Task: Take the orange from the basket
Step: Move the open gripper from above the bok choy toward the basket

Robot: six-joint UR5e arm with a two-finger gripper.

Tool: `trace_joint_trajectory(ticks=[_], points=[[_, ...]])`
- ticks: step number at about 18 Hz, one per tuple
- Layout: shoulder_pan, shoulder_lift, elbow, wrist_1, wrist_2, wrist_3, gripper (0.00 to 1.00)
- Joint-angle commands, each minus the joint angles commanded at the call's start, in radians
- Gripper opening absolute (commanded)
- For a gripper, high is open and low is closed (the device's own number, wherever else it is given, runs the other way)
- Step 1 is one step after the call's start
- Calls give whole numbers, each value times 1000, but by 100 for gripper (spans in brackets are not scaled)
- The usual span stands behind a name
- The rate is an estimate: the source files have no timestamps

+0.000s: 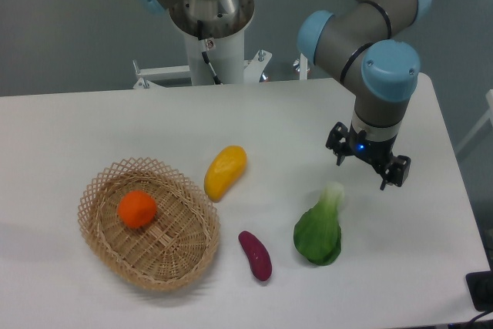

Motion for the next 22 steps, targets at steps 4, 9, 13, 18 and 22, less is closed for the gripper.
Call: trace_joint_trajectory(ticks=[4,9,13,18,22], points=[[-2,0,0,0,0,2,100],[-5,0,0,0,3,0,100],[-8,2,0,-6,-5,-6,100],[-35,5,-5,-5,-11,-93,100],[-54,5,-5,-5,-12,-112,100]])
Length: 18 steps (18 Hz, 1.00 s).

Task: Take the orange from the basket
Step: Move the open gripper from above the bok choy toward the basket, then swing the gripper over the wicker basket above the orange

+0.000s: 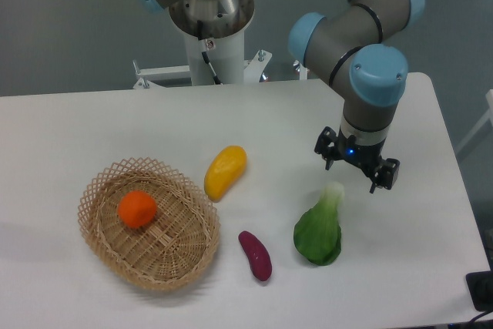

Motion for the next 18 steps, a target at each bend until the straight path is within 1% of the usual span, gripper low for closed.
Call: trace_joint_trajectory(ticks=[5,8,10,14,18], points=[[-9,0,0,-2,0,-17,100],[-17,2,5,-2,-27,-18,100],[-44,5,8,-3,-40,-37,100],[-121,5,11,-3,-43,-202,100],[-187,5,8,-3,-44,-256,100]])
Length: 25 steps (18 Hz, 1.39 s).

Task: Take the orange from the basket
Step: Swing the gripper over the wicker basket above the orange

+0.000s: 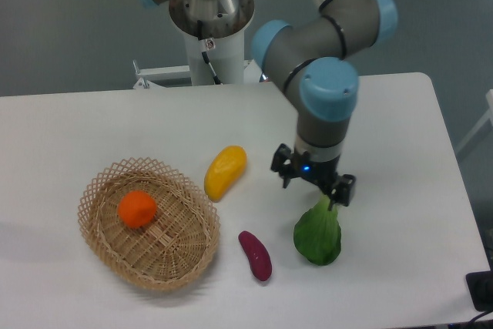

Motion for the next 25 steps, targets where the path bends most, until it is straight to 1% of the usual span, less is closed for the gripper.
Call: trace_joint_trajectory(ticks=[3,6,7,9,12,15,19,25], points=[[-63,2,-14,0,-12,-22,100],[-103,6,-50,0,-119,-22,100],[-124,8,-63,0,-135,-28,100],[-141,8,-90,0,-140,-28,100],[-173,6,-97,0,-152,-32,100],[-204,-8,-106,2,-161,-74,100],[-209,-5,-140,3,-182,-81,100],[-224,-12,-149,5,-206,-81,100]])
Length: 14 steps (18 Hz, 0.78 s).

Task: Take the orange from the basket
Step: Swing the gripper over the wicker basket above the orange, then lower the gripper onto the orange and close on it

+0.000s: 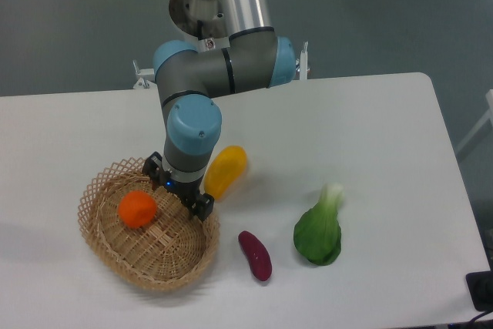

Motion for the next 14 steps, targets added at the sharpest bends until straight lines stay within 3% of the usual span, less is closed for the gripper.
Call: trace_joint_trajectory(ticks=[14], points=[[-98,3,-26,44,0,-116,100]])
